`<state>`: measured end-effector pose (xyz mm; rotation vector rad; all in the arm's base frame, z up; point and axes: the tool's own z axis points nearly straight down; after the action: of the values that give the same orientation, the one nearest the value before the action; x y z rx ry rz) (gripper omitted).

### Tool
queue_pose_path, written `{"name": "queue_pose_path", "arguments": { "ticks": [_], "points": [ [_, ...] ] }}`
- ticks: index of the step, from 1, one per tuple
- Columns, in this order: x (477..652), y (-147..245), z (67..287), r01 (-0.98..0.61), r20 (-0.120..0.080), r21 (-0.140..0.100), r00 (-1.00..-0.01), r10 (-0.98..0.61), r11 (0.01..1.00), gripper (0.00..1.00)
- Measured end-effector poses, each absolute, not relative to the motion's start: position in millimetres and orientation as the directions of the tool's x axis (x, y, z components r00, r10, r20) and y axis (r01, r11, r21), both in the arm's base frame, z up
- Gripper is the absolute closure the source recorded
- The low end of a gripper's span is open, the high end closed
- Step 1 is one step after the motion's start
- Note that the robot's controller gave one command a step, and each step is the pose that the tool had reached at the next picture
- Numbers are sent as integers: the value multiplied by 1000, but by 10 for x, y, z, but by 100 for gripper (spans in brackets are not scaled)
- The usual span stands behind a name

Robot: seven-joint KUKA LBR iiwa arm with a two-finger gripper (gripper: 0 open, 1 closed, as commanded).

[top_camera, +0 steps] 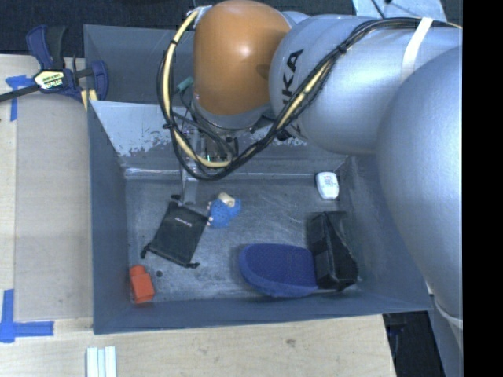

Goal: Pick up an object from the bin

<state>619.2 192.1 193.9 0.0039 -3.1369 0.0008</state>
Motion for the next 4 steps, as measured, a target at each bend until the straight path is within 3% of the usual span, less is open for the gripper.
{"name": "queue_pose_path", "arguments": {
  "ticks": [1,2,3,4],
  "points": [
    [5653,1213,948,-541,5,1,-841,-541,841,0],
    [5920,1368,1670,-562,-12,-4,-827,-562,827,0],
    [6041,1206,655,-559,3,2,-829,-559,829,0],
    [6062,1216,709,-558,-4,0,-830,-558,830,100]
  ]
}}
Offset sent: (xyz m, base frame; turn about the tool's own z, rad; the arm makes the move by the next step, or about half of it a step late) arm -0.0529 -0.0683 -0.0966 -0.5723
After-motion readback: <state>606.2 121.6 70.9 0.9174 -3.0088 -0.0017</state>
